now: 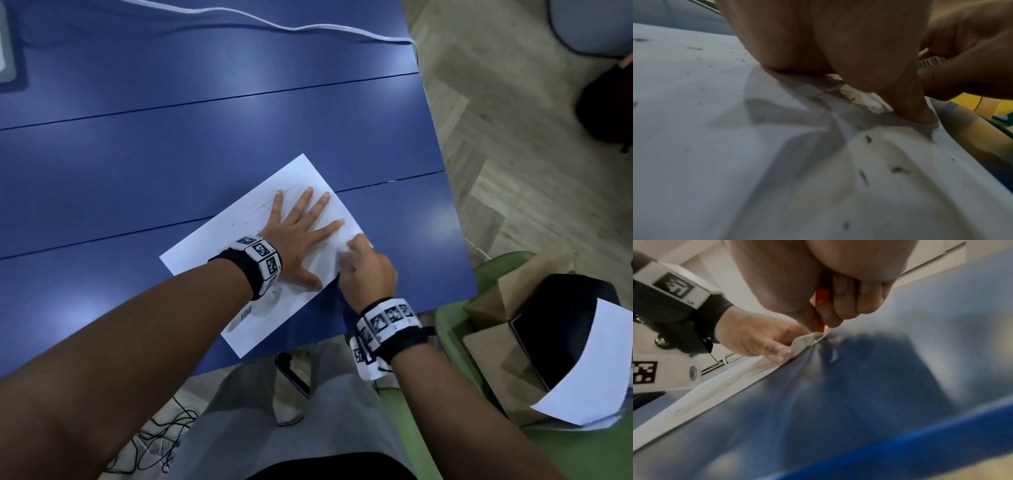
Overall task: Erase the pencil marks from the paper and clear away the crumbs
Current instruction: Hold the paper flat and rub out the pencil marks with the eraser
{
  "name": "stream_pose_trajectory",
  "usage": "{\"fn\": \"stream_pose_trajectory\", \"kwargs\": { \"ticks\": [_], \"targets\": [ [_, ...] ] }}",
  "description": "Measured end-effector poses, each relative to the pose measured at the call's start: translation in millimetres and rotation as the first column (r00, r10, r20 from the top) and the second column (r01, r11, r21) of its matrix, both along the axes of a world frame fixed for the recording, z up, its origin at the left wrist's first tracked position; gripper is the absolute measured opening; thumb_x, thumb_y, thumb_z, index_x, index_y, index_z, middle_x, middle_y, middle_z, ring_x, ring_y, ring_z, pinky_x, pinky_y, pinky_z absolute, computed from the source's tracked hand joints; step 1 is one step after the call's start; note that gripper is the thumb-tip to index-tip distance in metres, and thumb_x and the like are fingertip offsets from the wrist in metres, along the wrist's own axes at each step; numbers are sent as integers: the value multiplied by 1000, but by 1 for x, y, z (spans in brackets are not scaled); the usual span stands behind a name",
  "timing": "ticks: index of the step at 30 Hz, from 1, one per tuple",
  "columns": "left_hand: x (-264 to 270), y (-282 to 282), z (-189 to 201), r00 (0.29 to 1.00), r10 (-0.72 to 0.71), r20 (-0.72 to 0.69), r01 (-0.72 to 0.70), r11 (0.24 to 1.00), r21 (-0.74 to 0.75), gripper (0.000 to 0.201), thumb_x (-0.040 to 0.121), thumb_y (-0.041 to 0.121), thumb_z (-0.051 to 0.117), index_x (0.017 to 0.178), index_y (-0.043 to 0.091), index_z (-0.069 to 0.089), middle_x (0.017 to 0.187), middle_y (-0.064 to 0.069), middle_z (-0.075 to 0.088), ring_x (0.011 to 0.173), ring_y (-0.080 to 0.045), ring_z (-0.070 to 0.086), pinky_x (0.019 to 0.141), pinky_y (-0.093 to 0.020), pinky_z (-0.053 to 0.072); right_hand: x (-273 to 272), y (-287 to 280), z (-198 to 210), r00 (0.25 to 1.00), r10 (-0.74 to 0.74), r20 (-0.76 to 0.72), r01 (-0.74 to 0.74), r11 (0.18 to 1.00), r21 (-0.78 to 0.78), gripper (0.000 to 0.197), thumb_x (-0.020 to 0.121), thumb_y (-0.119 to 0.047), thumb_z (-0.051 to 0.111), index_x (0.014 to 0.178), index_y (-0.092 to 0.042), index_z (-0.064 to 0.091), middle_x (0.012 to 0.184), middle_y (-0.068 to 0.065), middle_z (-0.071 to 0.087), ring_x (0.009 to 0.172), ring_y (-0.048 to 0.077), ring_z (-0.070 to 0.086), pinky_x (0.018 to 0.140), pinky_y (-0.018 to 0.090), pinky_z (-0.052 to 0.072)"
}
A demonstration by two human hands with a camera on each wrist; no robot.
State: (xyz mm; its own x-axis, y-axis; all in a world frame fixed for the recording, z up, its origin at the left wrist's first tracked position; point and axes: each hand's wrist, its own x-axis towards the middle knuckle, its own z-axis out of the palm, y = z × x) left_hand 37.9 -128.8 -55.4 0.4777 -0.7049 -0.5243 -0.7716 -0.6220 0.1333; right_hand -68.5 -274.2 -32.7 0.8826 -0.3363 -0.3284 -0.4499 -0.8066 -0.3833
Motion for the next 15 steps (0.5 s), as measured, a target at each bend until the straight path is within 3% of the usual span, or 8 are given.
{"fn": "stream_pose_trajectory", "kwargs": {
  "ticks": [3,7,11,15],
  "targets": [
    [0,-1,0,1000,-4,0,4,1000,-1,126,66,91,54,156,39,-17,159,-9,-40,146,-38,-35,112,-75,-11,-7,1,1,991,130,-40,-131,991,-26,12,95,-27,49,100,-16,48,69,0,52,70,32,56,55,32,34],
    [1,1,1,1000,-12,1,12,1000,7,128,67,91,55,154,40,-23,158,-9,-42,146,-37,-36,112,-74,-11,-1,-30,6,999,-4,-36,2,999,-53,19,95,-27,51,109,-14,52,75,4,57,76,36,58,59,33,35],
    [-1,-1,1,1000,-17,10,17,1000,11,126,67,91,53,153,41,-23,157,-10,-42,145,-39,-36,111,-76,-12,-1,-24,10,999,31,-6,-31,999,16,21,97,-30,51,112,-15,52,84,7,64,79,34,59,61,34,37],
    [-5,-10,5,999,0,42,2,999,-43,89,86,83,33,158,47,-4,162,-9,-35,148,-38,-31,109,-80,-8,-2,-9,2,997,78,-18,-77,996,52,20,98,-36,47,110,-20,50,83,0,63,77,30,59,58,32,36]
  ]
}}
